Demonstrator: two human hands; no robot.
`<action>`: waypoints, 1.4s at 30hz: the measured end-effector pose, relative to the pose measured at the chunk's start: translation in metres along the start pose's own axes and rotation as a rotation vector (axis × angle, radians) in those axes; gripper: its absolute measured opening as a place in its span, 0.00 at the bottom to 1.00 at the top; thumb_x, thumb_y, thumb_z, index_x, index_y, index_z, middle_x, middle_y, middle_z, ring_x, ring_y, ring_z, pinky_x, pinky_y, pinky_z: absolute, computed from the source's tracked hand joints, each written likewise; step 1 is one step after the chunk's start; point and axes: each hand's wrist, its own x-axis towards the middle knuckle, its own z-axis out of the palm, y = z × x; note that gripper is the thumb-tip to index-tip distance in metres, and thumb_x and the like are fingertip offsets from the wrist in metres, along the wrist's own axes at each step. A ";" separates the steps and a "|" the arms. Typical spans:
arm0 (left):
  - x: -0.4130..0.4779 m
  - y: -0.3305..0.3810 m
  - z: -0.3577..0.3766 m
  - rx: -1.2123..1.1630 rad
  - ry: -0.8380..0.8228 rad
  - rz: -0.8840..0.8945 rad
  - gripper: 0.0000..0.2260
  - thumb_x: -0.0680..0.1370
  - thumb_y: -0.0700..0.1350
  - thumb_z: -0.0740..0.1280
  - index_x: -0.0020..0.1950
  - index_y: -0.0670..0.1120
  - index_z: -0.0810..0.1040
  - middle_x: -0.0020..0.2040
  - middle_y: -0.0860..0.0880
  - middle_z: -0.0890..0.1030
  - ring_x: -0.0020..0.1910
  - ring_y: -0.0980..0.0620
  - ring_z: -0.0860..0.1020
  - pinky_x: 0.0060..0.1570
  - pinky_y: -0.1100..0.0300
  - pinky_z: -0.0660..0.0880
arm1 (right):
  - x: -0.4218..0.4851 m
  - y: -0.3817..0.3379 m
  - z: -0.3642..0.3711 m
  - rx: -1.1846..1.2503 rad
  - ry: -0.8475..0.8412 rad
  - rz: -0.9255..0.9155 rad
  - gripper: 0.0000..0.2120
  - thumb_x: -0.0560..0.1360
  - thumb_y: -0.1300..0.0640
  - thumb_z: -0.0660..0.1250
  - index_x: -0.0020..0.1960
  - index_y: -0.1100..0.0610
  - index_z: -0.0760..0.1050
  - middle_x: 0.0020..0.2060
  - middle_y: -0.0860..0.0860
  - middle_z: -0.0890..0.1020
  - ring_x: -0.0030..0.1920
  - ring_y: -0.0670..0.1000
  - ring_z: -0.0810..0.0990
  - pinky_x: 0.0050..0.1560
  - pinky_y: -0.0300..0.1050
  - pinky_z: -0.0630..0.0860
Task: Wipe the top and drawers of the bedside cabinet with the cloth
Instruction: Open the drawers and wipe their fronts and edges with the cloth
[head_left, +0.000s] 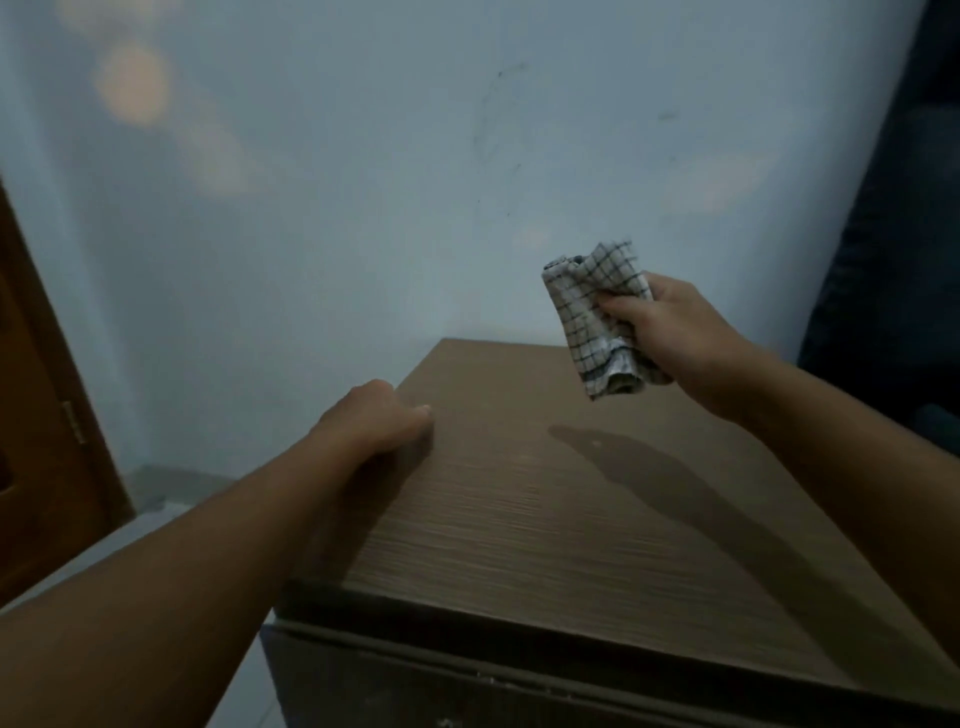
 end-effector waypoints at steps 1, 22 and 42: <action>-0.009 -0.002 0.001 0.013 -0.004 0.003 0.27 0.71 0.65 0.63 0.56 0.43 0.77 0.52 0.44 0.80 0.48 0.45 0.79 0.52 0.51 0.78 | -0.010 -0.006 0.000 0.004 0.010 -0.009 0.09 0.80 0.59 0.61 0.48 0.51 0.79 0.48 0.50 0.85 0.49 0.51 0.84 0.52 0.49 0.80; -0.224 -0.082 0.026 -0.624 0.317 -0.056 0.29 0.81 0.60 0.54 0.77 0.46 0.57 0.74 0.42 0.67 0.70 0.40 0.69 0.63 0.43 0.68 | -0.301 -0.003 0.028 0.193 0.490 0.153 0.08 0.81 0.57 0.60 0.54 0.47 0.76 0.46 0.41 0.82 0.44 0.37 0.81 0.41 0.32 0.75; -0.215 -0.098 0.057 -1.058 0.134 -0.405 0.13 0.76 0.52 0.67 0.53 0.45 0.71 0.58 0.40 0.77 0.55 0.40 0.76 0.53 0.49 0.74 | -0.344 0.046 0.005 -0.041 0.780 0.279 0.08 0.80 0.57 0.59 0.53 0.50 0.76 0.43 0.48 0.82 0.45 0.49 0.81 0.41 0.46 0.76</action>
